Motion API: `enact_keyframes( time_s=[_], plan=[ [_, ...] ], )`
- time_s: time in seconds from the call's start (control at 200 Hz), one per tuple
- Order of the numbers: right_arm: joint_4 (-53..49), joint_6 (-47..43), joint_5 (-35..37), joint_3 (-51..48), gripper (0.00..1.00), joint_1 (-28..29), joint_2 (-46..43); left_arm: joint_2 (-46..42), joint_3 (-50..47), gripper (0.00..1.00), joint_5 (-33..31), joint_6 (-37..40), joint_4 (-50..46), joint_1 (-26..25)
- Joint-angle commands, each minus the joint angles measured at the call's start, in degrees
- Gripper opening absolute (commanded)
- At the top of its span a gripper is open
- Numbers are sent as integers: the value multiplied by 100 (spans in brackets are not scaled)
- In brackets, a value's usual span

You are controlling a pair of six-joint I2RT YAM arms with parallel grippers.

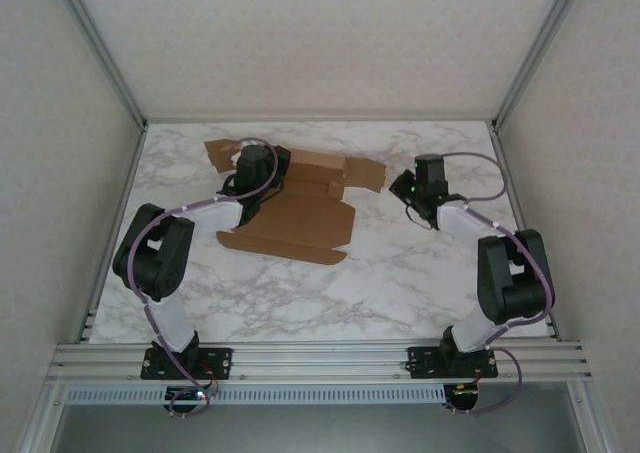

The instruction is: Fold the paper box

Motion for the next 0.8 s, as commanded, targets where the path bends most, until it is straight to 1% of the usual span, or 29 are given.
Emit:
enact_keyframes(
  time_s=[0.0, 0.12, 0.19, 0.426, 0.581, 0.706, 0.796],
  plan=[
    [-464, -328, 124, 822, 8, -166, 445, 134, -245, 1, 118, -5, -747, -22],
    [-1035, -736, -653, 1837, 13, -299, 1221, 140, -240, 1, 158, -23, -749, -24],
    [-1120, -1026, -1090, 2111, 15, -292, 1468, 118, -222, 2, 169, -39, -764, -7],
    [-890, -1368, -1808, 1761, 18, -207, 1520, 19, -138, 2, 197, -74, -817, 3],
    [-938, -1772, -2333, 1797, 25, 37, 1626, 14, -129, 2, 189, -67, -853, 2],
    [-943, -2164, -2495, 1737, 25, 271, 1529, 14, -149, 2, 180, -93, -857, 2],
    [-830, -2287, -2575, 1581, 25, 366, 1446, 6, -138, 2, 180, -93, -865, 3]
  ],
)
